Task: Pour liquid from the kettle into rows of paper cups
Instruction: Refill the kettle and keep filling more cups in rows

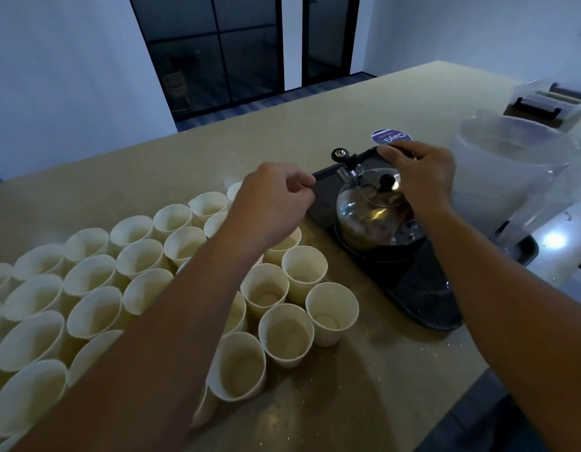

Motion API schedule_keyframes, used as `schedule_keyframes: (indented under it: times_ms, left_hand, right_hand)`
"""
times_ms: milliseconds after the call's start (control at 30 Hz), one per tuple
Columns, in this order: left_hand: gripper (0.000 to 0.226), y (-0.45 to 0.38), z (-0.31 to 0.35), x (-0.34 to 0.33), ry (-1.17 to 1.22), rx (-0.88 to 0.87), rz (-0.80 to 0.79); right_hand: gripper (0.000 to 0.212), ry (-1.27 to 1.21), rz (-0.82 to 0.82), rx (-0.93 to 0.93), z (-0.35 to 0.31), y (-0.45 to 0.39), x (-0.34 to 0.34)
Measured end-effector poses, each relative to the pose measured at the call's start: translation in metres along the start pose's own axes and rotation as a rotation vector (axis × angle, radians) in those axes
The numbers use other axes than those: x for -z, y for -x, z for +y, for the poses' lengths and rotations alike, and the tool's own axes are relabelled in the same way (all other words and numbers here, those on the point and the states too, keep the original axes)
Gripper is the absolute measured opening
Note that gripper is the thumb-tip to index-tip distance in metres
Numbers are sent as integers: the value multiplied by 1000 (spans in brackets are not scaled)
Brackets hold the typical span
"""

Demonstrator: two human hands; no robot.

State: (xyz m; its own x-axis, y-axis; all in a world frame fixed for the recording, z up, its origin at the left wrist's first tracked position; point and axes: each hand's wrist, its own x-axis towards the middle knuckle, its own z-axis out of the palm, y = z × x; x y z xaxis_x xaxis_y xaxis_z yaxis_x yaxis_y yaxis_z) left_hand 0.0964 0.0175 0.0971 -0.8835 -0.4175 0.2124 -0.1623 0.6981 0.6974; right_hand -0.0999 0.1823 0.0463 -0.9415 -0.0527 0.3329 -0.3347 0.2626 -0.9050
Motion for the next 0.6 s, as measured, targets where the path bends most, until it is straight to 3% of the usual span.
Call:
schedule_keyframes:
  times_ms: [367, 600]
  left_hand:
    - [26, -10, 17, 18, -27, -60, 56]
    - [24, -5, 14, 16, -87, -18, -23]
  right_hand:
    - [20, 21, -319, 219, -78, 15, 40]
    - [18, 168, -541, 315, -99, 28, 50]
